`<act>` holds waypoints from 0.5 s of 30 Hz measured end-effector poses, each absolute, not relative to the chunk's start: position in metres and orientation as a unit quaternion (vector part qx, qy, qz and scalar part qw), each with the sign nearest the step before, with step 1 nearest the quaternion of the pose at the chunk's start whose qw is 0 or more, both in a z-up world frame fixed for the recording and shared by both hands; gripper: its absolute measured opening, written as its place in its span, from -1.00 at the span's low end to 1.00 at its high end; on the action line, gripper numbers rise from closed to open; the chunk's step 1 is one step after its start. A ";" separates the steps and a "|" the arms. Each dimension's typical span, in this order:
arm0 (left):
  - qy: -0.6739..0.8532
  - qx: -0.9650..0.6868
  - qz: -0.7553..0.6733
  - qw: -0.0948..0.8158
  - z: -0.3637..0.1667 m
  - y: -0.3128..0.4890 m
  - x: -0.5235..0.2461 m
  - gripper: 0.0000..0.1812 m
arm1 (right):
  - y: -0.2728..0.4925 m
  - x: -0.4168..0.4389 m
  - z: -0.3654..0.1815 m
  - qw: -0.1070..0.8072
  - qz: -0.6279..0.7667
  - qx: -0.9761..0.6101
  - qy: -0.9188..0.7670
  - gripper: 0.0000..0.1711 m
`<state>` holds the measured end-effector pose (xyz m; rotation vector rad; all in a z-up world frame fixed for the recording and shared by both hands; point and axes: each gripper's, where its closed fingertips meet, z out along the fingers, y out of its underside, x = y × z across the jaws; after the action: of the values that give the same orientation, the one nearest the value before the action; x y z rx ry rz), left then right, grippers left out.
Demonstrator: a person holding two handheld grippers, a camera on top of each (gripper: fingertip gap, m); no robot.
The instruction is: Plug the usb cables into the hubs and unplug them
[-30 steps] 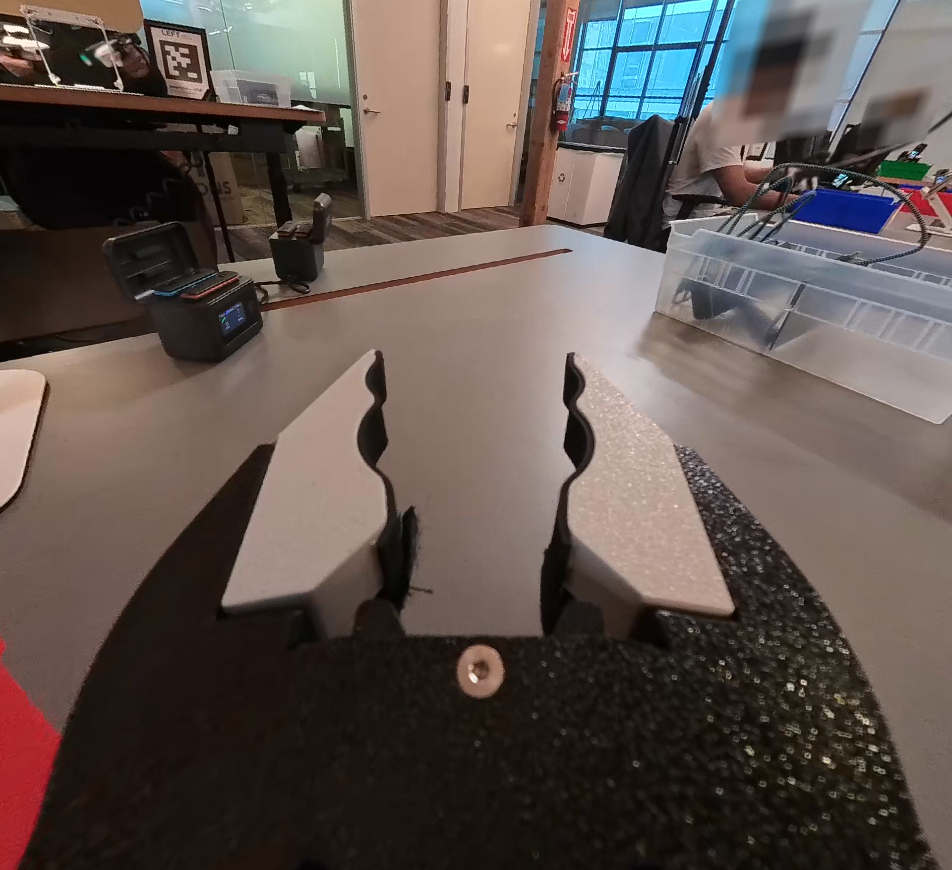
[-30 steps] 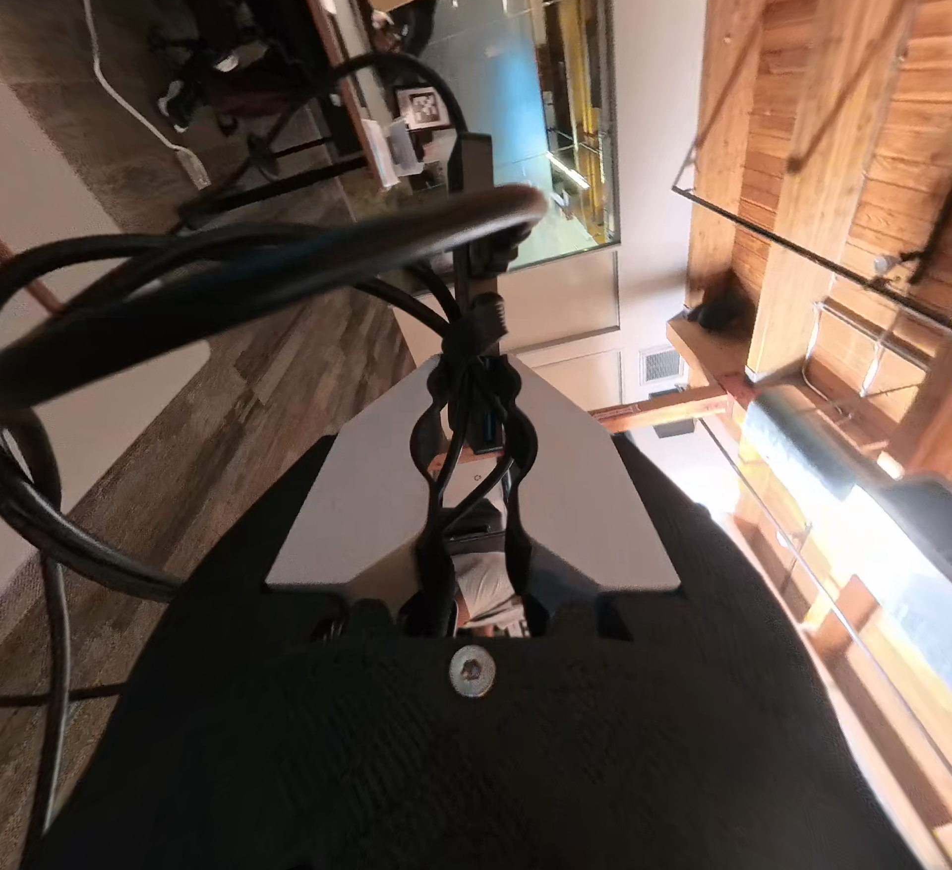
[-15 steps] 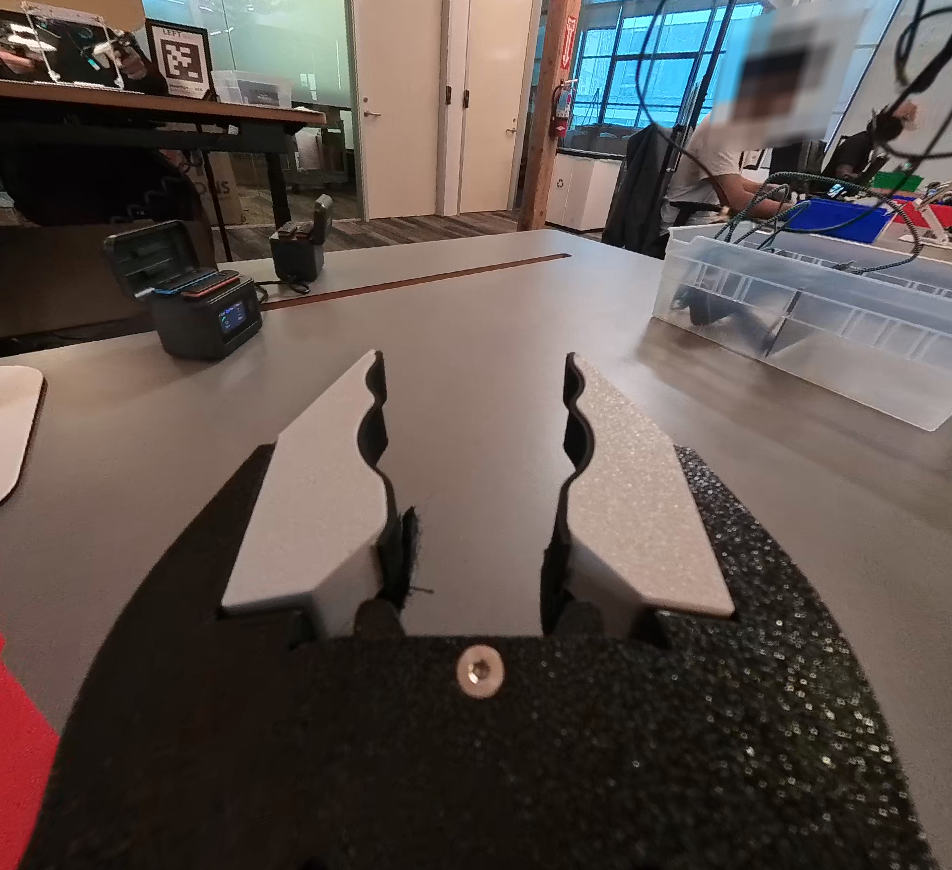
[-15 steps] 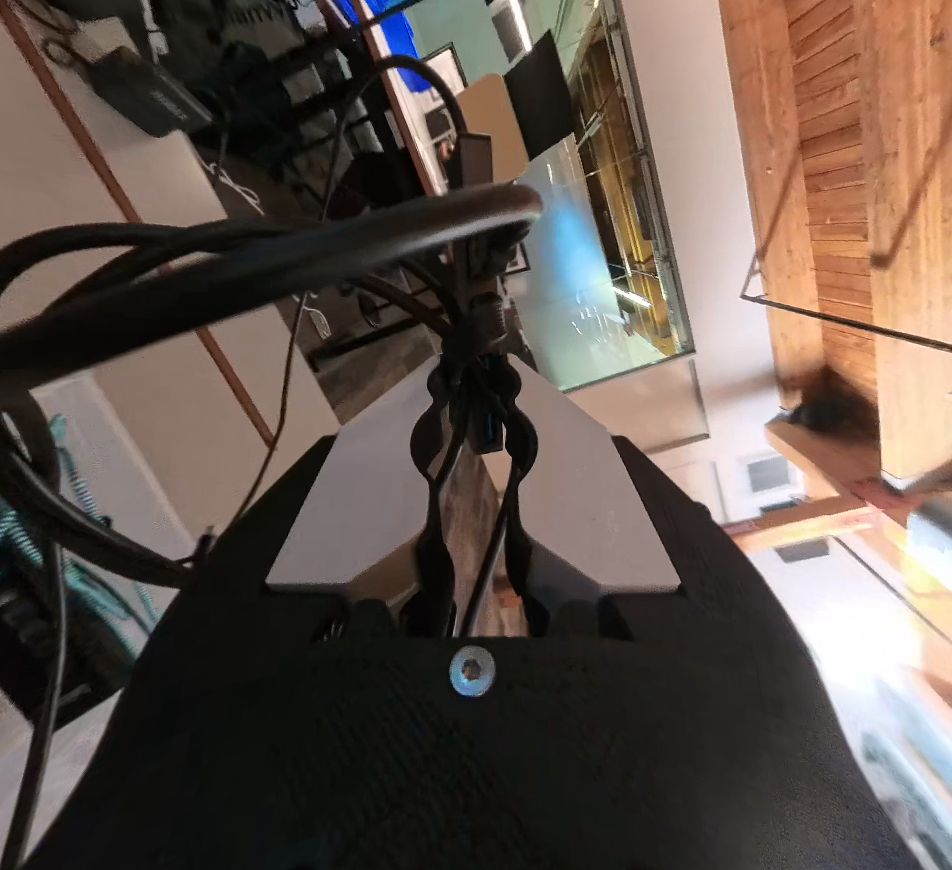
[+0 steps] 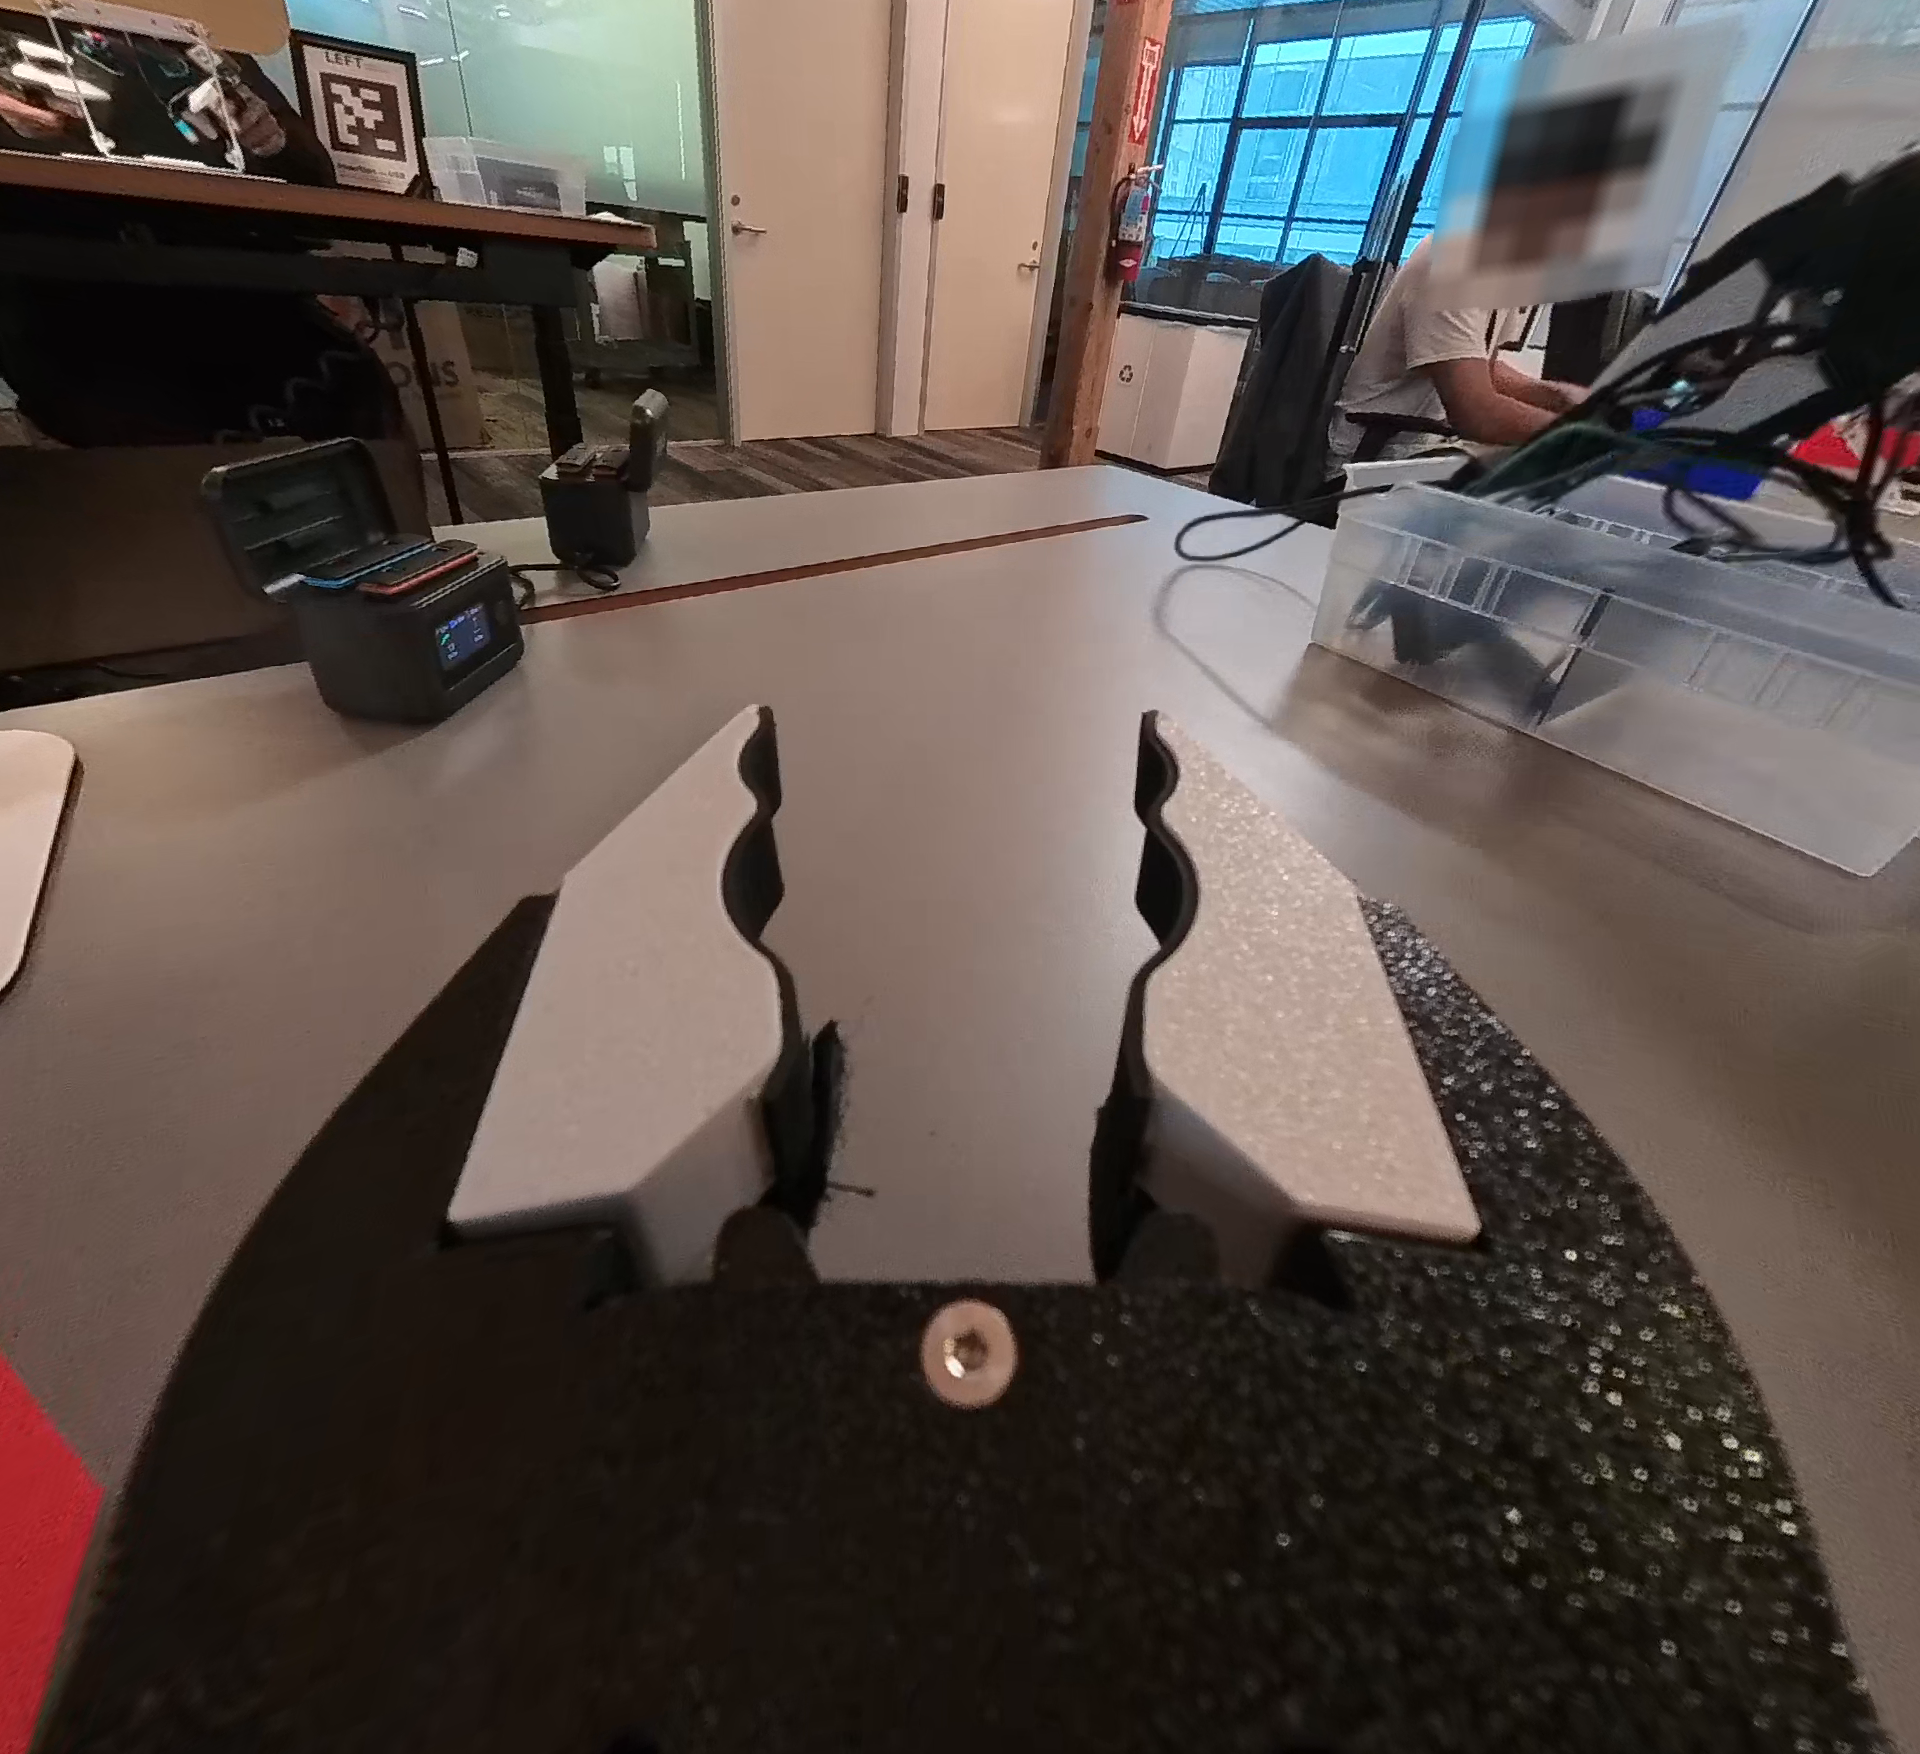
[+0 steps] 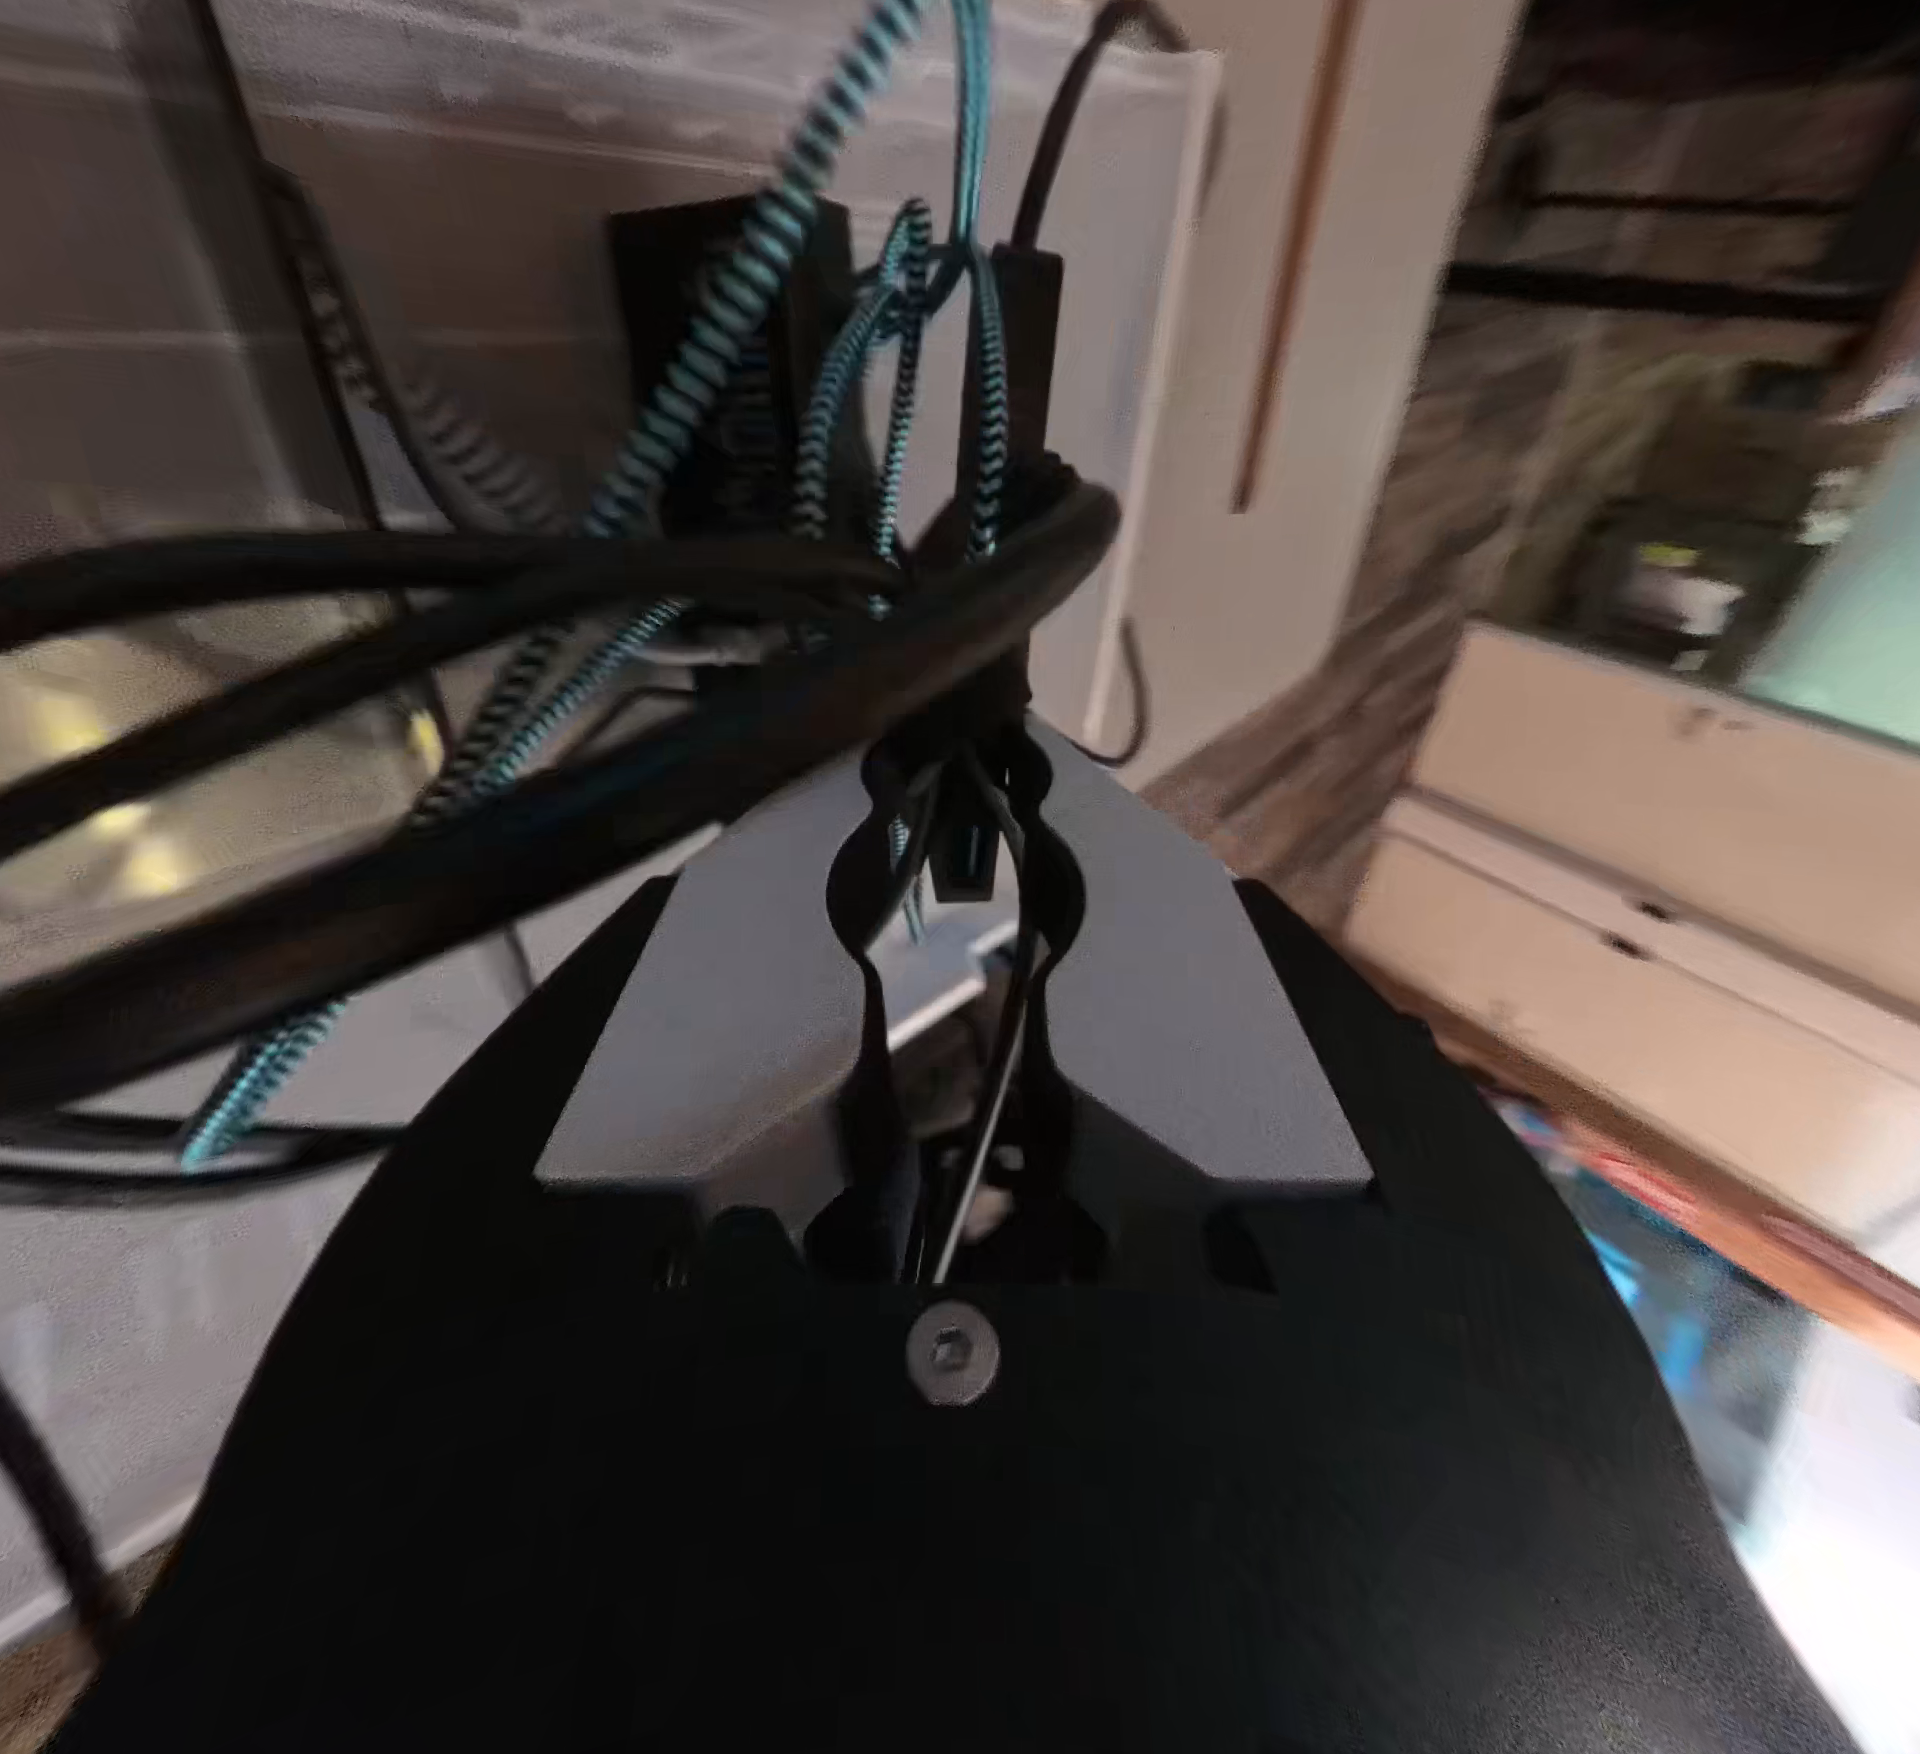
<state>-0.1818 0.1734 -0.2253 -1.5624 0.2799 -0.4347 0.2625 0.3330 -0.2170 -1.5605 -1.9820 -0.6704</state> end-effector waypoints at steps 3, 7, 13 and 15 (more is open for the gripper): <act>0.124 -0.696 -0.195 0.680 -0.225 0.173 -0.182 -0.26 | 0.332 0.262 -0.237 0.210 -0.197 -0.628 -0.723 -0.80; 0.124 -0.696 -0.197 0.679 -0.225 0.174 -0.181 -0.26 | 0.333 0.260 -0.248 0.136 -0.180 -0.661 -0.716 -0.79; 0.124 -0.694 -0.202 0.680 -0.224 0.173 -0.181 -0.27 | 0.341 0.258 -0.262 0.068 -0.228 -0.661 -0.712 -0.78; 0.124 -0.693 -0.203 0.680 -0.224 0.173 -0.180 -0.27 | 0.345 0.257 -0.266 0.065 -0.232 -0.670 -0.702 -0.82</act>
<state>-0.1803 0.1728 -0.2240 -1.5554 0.2794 -0.4556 0.2574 0.3452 -0.2660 -2.0208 -2.1188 -0.7008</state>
